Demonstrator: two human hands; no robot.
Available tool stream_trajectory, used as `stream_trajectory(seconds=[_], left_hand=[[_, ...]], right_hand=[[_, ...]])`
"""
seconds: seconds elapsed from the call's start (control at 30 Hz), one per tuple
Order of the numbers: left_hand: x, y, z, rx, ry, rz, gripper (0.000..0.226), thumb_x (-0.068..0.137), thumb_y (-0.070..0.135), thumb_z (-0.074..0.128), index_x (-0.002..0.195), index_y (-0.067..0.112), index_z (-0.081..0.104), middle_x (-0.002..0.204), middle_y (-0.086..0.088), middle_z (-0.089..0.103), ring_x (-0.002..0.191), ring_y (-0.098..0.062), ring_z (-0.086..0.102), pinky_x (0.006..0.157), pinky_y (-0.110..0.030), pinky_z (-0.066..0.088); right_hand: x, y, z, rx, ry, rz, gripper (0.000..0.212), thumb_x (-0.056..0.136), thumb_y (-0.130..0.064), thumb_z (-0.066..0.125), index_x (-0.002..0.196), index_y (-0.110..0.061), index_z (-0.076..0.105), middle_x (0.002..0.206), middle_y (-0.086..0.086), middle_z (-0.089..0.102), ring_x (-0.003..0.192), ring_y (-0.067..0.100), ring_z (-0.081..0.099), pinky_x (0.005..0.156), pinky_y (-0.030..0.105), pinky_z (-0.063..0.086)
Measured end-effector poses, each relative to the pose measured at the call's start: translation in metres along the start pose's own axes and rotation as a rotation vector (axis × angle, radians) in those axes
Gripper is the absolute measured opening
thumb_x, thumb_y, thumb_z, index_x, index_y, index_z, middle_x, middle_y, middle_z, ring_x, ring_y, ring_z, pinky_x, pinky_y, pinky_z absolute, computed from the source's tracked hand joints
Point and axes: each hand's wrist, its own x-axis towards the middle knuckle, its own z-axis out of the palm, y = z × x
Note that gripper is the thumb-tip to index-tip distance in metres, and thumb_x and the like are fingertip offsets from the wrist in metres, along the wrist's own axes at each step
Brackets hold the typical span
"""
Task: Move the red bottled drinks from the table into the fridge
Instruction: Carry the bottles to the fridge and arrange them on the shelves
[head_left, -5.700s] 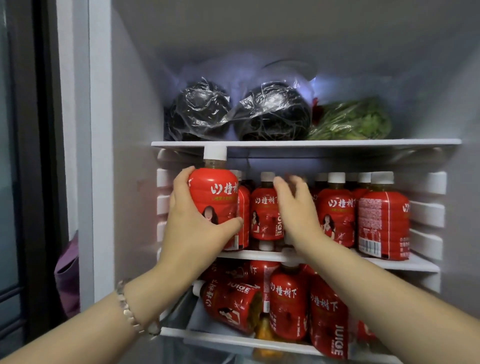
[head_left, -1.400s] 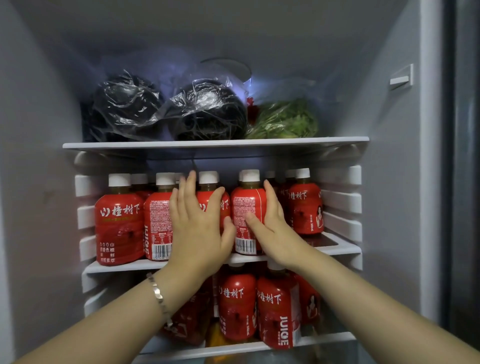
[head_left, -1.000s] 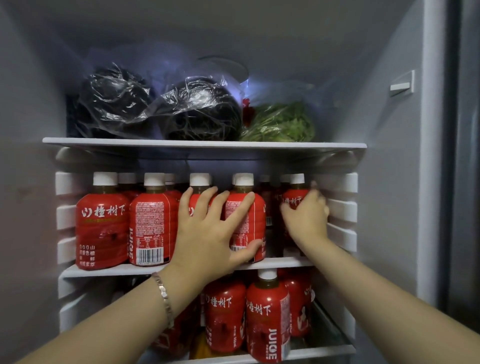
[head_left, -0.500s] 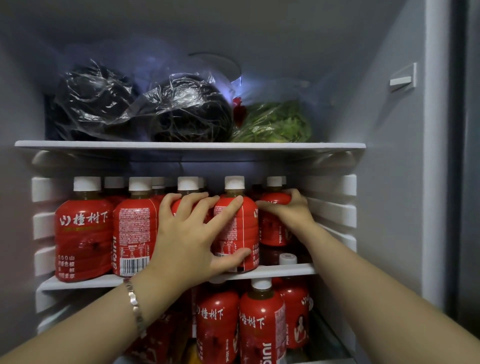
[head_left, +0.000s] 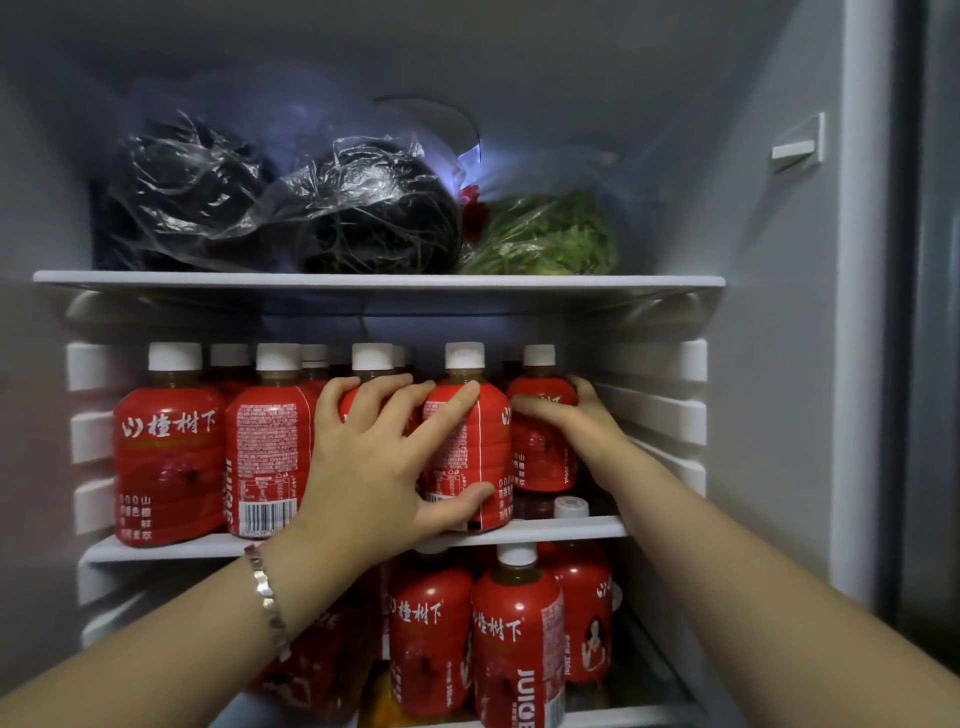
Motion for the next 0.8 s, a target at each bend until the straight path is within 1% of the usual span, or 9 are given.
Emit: stream_trajectory(seconds=[0.07, 0.2, 0.33, 0.4, 0.47, 0.57, 0.63, 0.77, 0.8], left_hand=[[0.000, 0.000, 0.000, -0.004, 0.000, -0.001, 0.073, 0.074, 0.071, 0.044, 0.133, 0.028, 0.042, 0.111, -0.009, 0.066, 0.110, -0.027, 0.049, 0.095, -0.051, 0.031], [0.000, -0.001, 0.001, -0.004, -0.002, 0.000, 0.073, 0.074, 0.071, 0.045, 0.133, 0.029, 0.041, 0.112, -0.009, 0.066, 0.111, -0.026, 0.048, 0.096, -0.051, 0.032], [0.000, 0.000, 0.001, -0.009, -0.007, -0.003, 0.073, 0.074, 0.071, 0.045, 0.134, 0.028, 0.041, 0.113, -0.008, 0.066, 0.111, -0.027, 0.049, 0.096, -0.052, 0.032], [0.000, 0.000, 0.001, -0.006, -0.018, -0.006, 0.073, 0.075, 0.070, 0.045, 0.134, 0.028, 0.041, 0.114, -0.009, 0.065, 0.112, -0.027, 0.048, 0.097, -0.052, 0.031], [-0.001, 0.001, 0.001, -0.001, -0.035, -0.010, 0.073, 0.076, 0.070, 0.044, 0.135, 0.028, 0.040, 0.116, -0.009, 0.065, 0.115, -0.027, 0.047, 0.098, -0.053, 0.029], [-0.003, 0.002, 0.000, 0.003, -0.061, -0.018, 0.073, 0.077, 0.069, 0.043, 0.137, 0.028, 0.038, 0.120, -0.009, 0.063, 0.118, -0.027, 0.045, 0.102, -0.056, 0.025], [-0.005, 0.003, 0.000, -0.004, -0.070, -0.030, 0.075, 0.075, 0.070, 0.044, 0.138, 0.029, 0.037, 0.123, -0.009, 0.061, 0.121, -0.027, 0.043, 0.103, -0.059, 0.022], [-0.006, 0.010, -0.004, 0.003, -0.132, -0.097, 0.092, 0.065, 0.083, 0.040, 0.141, 0.032, 0.033, 0.133, -0.012, 0.053, 0.130, -0.029, 0.034, 0.101, -0.068, 0.019], [-0.007, 0.011, -0.005, 0.012, -0.148, -0.111, 0.095, 0.063, 0.084, 0.041, 0.142, 0.032, 0.033, 0.134, -0.012, 0.051, 0.132, -0.030, 0.032, 0.101, -0.069, 0.019]], right_hand=[[0.000, 0.001, 0.000, 0.011, -0.001, -0.008, 0.070, 0.072, -0.022, 0.079, 0.132, -0.014, 0.043, 0.112, 0.010, 0.064, 0.094, 0.024, 0.065, 0.081, 0.036, 0.054], [0.004, 0.001, 0.001, -0.035, -0.007, -0.039, 0.069, 0.077, -0.024, 0.076, 0.135, -0.016, 0.039, 0.114, 0.006, 0.060, 0.092, 0.020, 0.061, 0.071, 0.029, 0.051], [0.004, 0.001, 0.006, -0.087, 0.022, -0.045, 0.071, 0.074, -0.031, 0.078, 0.132, -0.016, 0.040, 0.115, 0.005, 0.058, 0.098, 0.020, 0.060, 0.080, 0.033, 0.049], [0.002, 0.003, 0.005, -0.115, -0.011, -0.033, 0.068, 0.070, -0.033, 0.081, 0.125, -0.014, 0.047, 0.114, 0.005, 0.063, 0.098, 0.020, 0.064, 0.084, 0.035, 0.052], [0.000, 0.008, 0.000, -0.186, -0.109, -0.027, 0.064, 0.067, -0.023, 0.085, 0.122, -0.014, 0.055, 0.111, 0.007, 0.068, 0.096, 0.020, 0.067, 0.088, 0.039, 0.054], [-0.003, 0.010, -0.007, -0.251, -0.178, 0.040, 0.076, 0.063, 0.003, 0.081, 0.129, -0.011, 0.045, 0.114, 0.011, 0.065, 0.102, 0.023, 0.065, 0.091, 0.040, 0.053], [-0.007, 0.009, -0.007, -0.285, -0.160, 0.047, 0.081, 0.063, 0.008, 0.079, 0.131, -0.010, 0.039, 0.114, 0.009, 0.062, 0.101, 0.022, 0.062, 0.087, 0.035, 0.052], [-0.015, 0.010, -0.005, -0.330, -0.137, -0.012, 0.081, 0.065, 0.005, 0.080, 0.131, -0.011, 0.035, 0.113, 0.004, 0.058, 0.085, 0.009, 0.057, 0.065, 0.015, 0.046], [-0.013, 0.012, -0.004, -0.345, -0.128, -0.020, 0.082, 0.066, 0.003, 0.081, 0.132, -0.011, 0.034, 0.114, 0.003, 0.058, 0.085, 0.007, 0.056, 0.064, 0.014, 0.045]])
